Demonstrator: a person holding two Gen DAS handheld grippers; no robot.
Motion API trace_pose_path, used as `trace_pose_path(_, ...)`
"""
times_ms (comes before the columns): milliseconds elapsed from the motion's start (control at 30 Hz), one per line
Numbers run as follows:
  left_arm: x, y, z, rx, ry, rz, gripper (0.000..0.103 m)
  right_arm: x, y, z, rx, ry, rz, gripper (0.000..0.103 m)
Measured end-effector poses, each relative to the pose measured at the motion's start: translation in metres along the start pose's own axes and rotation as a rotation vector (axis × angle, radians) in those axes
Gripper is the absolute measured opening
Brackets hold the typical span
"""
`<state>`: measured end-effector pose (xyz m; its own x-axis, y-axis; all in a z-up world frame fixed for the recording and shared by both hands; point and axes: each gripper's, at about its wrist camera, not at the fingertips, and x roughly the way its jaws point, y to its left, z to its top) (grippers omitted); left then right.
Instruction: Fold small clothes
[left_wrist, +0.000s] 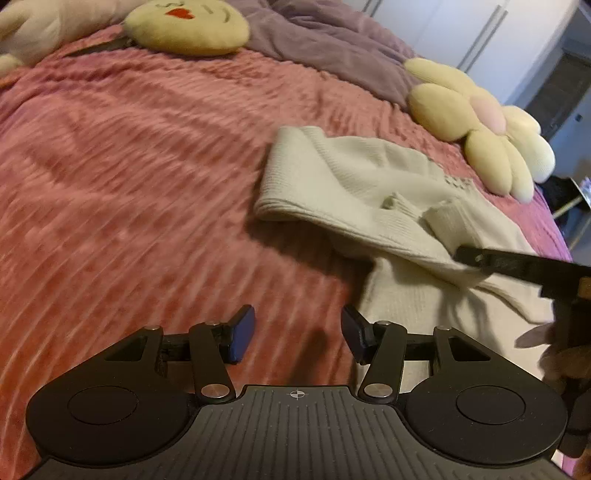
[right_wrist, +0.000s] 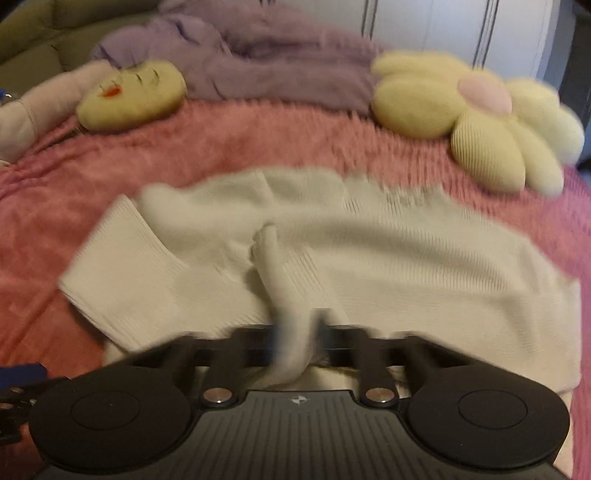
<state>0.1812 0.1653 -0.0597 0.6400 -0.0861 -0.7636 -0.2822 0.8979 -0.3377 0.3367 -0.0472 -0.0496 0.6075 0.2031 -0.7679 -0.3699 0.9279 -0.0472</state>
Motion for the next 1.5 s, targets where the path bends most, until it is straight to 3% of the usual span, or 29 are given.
trace_pose_path(133, 0.006, -0.016, 0.003, 0.043, -0.004, -0.001, 0.057, -0.039, -0.055, -0.015, 0.180, -0.170, 0.035, 0.009)
trace_pose_path(167, 0.010, -0.021, 0.005, 0.048, -0.002, -0.002, 0.057, -0.052, -0.072, -0.021, 0.223, -0.237, 0.016, 0.008)
trace_pose_path(233, 0.016, -0.031, 0.008, 0.055, -0.002, -0.008, 0.057, -0.063, -0.102, -0.032, 0.279, -0.286, -0.033, 0.008)
trace_pose_path(333, 0.034, -0.045, 0.015, 0.055, 0.026, -0.006, 0.057, -0.053, -0.148, -0.056, 0.371, -0.242, -0.050, 0.009)
trace_pose_path(400, 0.044, -0.049, 0.021, 0.043, 0.034, -0.002, 0.057, -0.042, -0.171, -0.070, 0.417, -0.183, -0.047, 0.016)
trace_pose_path(533, 0.052, -0.057, 0.032, 0.045, 0.030, 0.010, 0.058, -0.042, -0.199, -0.087, 0.559, -0.199, 0.072, 0.022)
trace_pose_path(600, 0.056, -0.061, 0.034, 0.063, 0.034, 0.020, 0.059, -0.039, -0.205, -0.086, 0.600, -0.202, 0.126, 0.036)
trace_pose_path(667, 0.061, -0.064, 0.034, 0.080, 0.041, 0.041, 0.059, -0.027, -0.204, -0.081, 0.621, -0.181, 0.142, 0.035)
trace_pose_path(700, 0.061, -0.065, 0.035, 0.086, 0.043, 0.048, 0.059, -0.021, -0.203, -0.076, 0.628, -0.170, 0.138, 0.019)
trace_pose_path(733, 0.061, -0.066, 0.035, 0.094, 0.043, 0.051, 0.060, -0.017, -0.202, -0.072, 0.621, -0.164, 0.129, 0.007)
trace_pose_path(767, 0.061, -0.067, 0.036, 0.100, 0.042, 0.053, 0.060, -0.017, -0.199, -0.066, 0.579, -0.169, 0.103, 0.006)
trace_pose_path(867, 0.063, -0.067, 0.040, 0.114, 0.036, 0.072, 0.064, -0.043, -0.187, -0.052, 0.404, -0.303, -0.029, 0.006)
trace_pose_path(967, 0.068, -0.068, 0.044, 0.108, 0.030, 0.091, 0.067, -0.064, -0.187, -0.046, 0.310, -0.421, -0.161, 0.006)
trace_pose_path(1033, 0.072, -0.070, 0.046, 0.109, 0.026, 0.103, 0.067, -0.066, -0.191, -0.050, 0.259, -0.446, -0.199, 0.006)
trace_pose_path(1233, 0.072, -0.070, 0.052, 0.098, 0.022, 0.116, 0.067, -0.038, -0.216, -0.072, 0.223, -0.316, -0.256, 0.006)
trace_pose_path(1367, 0.062, -0.074, 0.054, 0.116, -0.009, 0.130, 0.067, -0.031, -0.229, -0.084, 0.251, -0.282, -0.246, 0.006)
trace_pose_path(1500, 0.054, -0.084, 0.055, 0.130, -0.013, 0.108, 0.067, -0.024, -0.232, -0.089, 0.267, -0.223, -0.229, 0.017)
